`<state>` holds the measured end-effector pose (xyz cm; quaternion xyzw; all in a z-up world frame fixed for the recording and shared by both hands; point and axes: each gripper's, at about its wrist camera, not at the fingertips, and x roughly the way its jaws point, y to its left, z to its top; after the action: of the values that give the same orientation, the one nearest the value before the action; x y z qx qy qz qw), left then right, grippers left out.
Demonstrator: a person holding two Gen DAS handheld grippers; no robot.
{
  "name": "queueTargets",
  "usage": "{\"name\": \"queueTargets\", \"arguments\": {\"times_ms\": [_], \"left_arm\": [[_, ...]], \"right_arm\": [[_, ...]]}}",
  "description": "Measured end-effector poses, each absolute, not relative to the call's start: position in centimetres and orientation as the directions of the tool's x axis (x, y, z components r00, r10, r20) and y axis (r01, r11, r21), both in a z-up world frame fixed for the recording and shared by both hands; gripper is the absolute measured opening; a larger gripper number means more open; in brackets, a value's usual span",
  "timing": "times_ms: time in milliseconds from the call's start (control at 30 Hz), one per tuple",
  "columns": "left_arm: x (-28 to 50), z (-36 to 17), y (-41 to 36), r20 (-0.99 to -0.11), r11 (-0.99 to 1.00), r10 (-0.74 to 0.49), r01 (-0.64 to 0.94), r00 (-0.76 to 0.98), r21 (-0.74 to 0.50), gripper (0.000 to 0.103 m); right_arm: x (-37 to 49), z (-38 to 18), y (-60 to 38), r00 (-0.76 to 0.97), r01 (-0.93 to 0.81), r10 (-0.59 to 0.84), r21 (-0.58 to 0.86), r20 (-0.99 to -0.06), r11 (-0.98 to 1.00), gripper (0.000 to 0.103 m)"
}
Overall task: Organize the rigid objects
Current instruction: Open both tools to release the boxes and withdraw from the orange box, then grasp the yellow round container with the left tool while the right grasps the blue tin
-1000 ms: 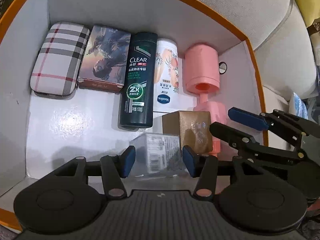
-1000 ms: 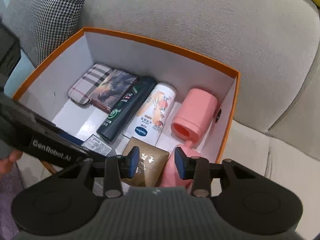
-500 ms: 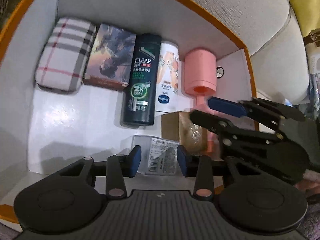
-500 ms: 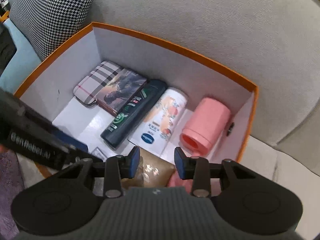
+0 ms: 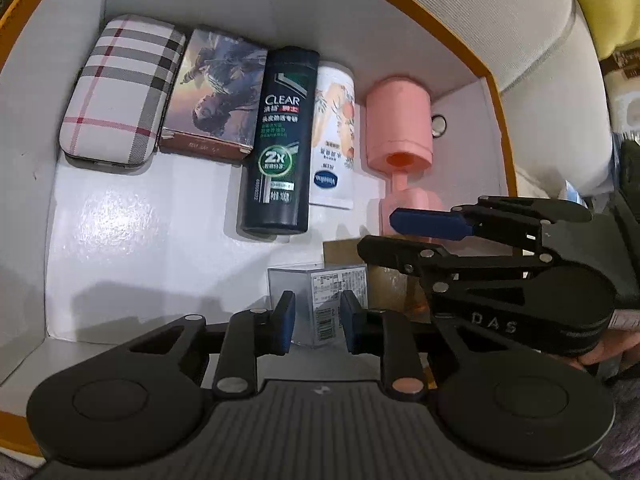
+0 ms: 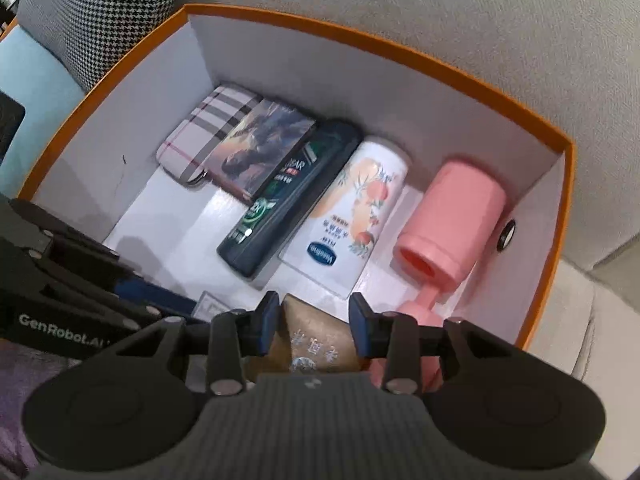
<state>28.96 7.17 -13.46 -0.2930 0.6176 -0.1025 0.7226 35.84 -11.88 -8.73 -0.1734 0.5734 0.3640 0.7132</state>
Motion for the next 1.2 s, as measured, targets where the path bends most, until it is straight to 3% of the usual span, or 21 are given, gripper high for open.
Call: {"name": "queueTargets", "arguments": {"times_ms": [167, 600, 833, 900, 967, 1200], "left_arm": [[29.2, -13.2, 6.8, -0.835, 0.824, -0.509, -0.164, 0.210, -0.543, 0.026], [30.2, -12.8, 6.1, -0.855, 0.851, -0.488, -0.121, 0.177, -0.510, 0.026], [29.3, -11.4, 6.4, -0.848, 0.853, -0.482, -0.105, 0.221, -0.512, 0.026], [28.8, -10.4, 6.5, -0.839, 0.855, -0.474, -0.087, 0.268, -0.511, 0.026], [28.0, -9.1, 6.5, -0.822, 0.857, -0.471, -0.056, 0.320, -0.512, 0.026], [23.8, -4.1, 5.4, -0.755, 0.881, -0.441, 0.071, 0.485, -0.468, 0.026]], "right_arm": [[35.8, -9.0, -12.7, 0.016, -0.671, 0.333, 0.237, -0.943, 0.703, 0.030], [35.2, -8.7, -12.5, 0.023, -0.680, 0.317, 0.218, -0.948, 0.700, 0.030], [34.1, -6.6, -13.3, 0.143, -0.682, 0.341, 0.157, -0.929, 0.714, 0.032], [33.7, -5.6, -13.8, 0.178, -0.671, 0.364, 0.158, -0.914, 0.724, 0.033], [32.9, -4.5, -14.4, 0.223, -0.659, 0.389, 0.156, -0.894, 0.736, 0.041], [29.1, -1.4, -16.7, 0.366, -0.601, 0.460, 0.171, -0.809, 0.781, 0.041]]}}
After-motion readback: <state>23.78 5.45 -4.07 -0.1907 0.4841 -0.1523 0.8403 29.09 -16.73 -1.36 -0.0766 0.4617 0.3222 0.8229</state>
